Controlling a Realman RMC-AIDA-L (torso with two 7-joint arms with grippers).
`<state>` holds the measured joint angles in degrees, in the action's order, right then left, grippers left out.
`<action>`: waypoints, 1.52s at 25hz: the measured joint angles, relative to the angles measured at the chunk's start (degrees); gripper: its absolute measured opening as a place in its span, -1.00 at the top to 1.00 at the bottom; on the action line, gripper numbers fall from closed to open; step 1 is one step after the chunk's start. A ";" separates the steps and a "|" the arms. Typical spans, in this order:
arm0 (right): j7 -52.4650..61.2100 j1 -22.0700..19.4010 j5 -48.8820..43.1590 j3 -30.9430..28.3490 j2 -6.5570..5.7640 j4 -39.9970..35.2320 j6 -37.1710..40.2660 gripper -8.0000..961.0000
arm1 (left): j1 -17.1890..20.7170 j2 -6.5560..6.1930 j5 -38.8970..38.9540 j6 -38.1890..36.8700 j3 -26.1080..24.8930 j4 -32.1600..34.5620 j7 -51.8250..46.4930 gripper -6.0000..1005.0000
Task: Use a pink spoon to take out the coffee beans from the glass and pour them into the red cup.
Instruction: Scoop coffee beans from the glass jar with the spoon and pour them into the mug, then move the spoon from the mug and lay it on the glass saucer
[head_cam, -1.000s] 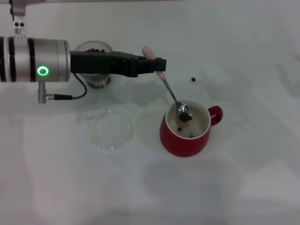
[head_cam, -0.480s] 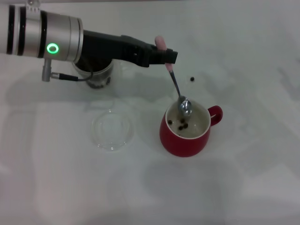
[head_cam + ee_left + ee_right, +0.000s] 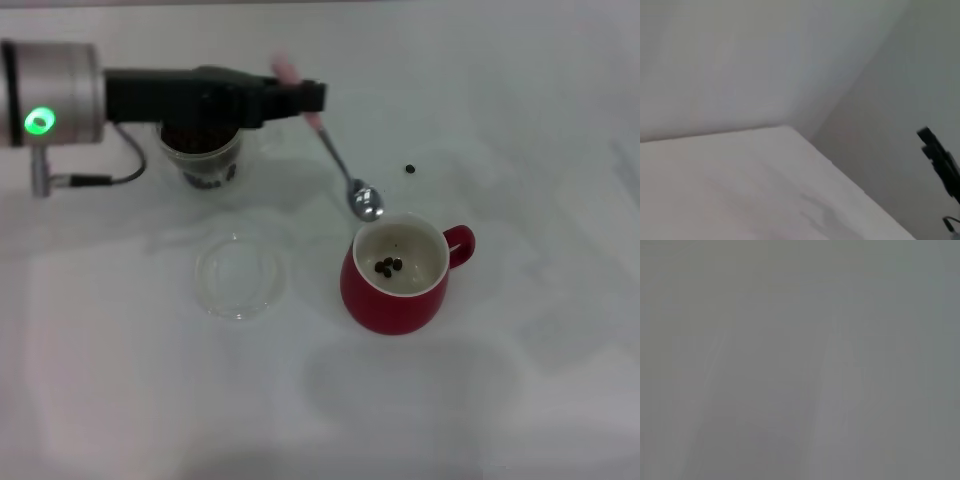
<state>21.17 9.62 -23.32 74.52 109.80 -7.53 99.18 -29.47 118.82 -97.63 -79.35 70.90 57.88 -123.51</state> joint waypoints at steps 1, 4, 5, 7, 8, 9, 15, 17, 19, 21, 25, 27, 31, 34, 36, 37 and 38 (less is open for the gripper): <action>0.05 -0.11 0.07 -0.12 -0.12 -0.18 0.01 -0.29 | 0.71 0.00 0.36 0.07 -0.12 -0.03 0.31 0.72; 0.42 -0.42 0.19 -1.40 -0.36 -0.61 0.05 -0.29 | 3.85 0.04 1.49 0.12 -0.37 -0.30 1.59 0.72; 0.77 -0.45 0.20 -2.16 -0.41 -0.65 0.07 -0.29 | 7.49 0.10 2.57 0.17 -0.40 -0.45 2.75 0.72; 2.16 -0.46 0.21 -3.62 -0.58 -0.66 0.11 -0.29 | 9.20 0.13 2.77 0.20 -0.43 -0.55 3.18 0.72; 2.93 -0.47 0.21 -4.10 -0.72 -0.66 0.12 -0.29 | 10.53 0.16 3.00 0.23 -0.62 -0.87 3.55 0.71; 3.42 -0.47 0.21 -4.39 -0.84 -0.66 0.12 -0.29 | 11.61 0.16 3.22 0.26 -0.80 -1.29 3.94 0.71; 4.77 -0.49 0.21 -5.70 -1.27 -0.66 0.10 -0.29 | 17.35 -0.09 5.48 -0.13 -3.92 -5.67 8.08 0.71; 5.36 -0.50 0.18 -5.93 -1.27 -0.65 -0.04 -0.29 | 19.13 -0.09 5.72 -0.35 -4.83 -6.10 9.30 0.71; 5.73 -0.57 0.16 -5.96 -1.32 -0.65 -0.16 -0.29 | 20.47 -0.19 5.79 -0.37 -5.27 -6.11 9.96 0.71; 6.27 -0.72 -0.02 -5.97 -1.36 -0.64 -0.23 -0.29 | 21.23 -0.30 5.73 -0.39 -6.34 -6.13 10.42 0.70; 6.81 -1.13 -0.23 -5.97 -1.44 -0.60 -0.11 -0.29 | 21.47 -0.46 5.19 -0.40 -8.35 -6.91 11.06 0.70; 6.83 -1.57 -0.05 -5.98 -1.43 -0.59 -0.09 -0.29 | 20.94 -0.57 5.12 -0.41 -9.41 -7.78 11.48 0.70; 6.84 -1.80 0.10 -6.04 -1.33 -0.60 -0.36 -0.29 | 18.67 -0.98 5.02 -0.32 -10.74 -10.91 12.25 0.70; 6.85 -1.61 0.12 -6.06 -1.14 -0.61 -0.53 -0.29 | 16.30 -1.61 4.96 0.24 -10.81 -15.00 13.24 0.69; 6.86 -1.36 0.13 -6.06 -1.04 -0.62 -0.75 -0.29 | 14.63 -1.89 4.77 1.06 -10.86 -17.80 14.27 0.69; 6.86 -1.19 0.13 -6.06 -0.97 -0.64 -0.94 -0.29 | 13.77 -1.93 4.47 1.61 -10.86 -19.27 14.86 0.69; 6.87 -1.00 0.13 -6.06 -0.91 -0.64 -1.04 -0.29 | 13.18 -1.93 4.21 1.99 -10.86 -20.17 15.22 0.69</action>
<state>28.04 8.62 -23.19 68.46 108.89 -8.17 98.14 -16.30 116.89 -93.42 -77.36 60.04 37.71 -108.29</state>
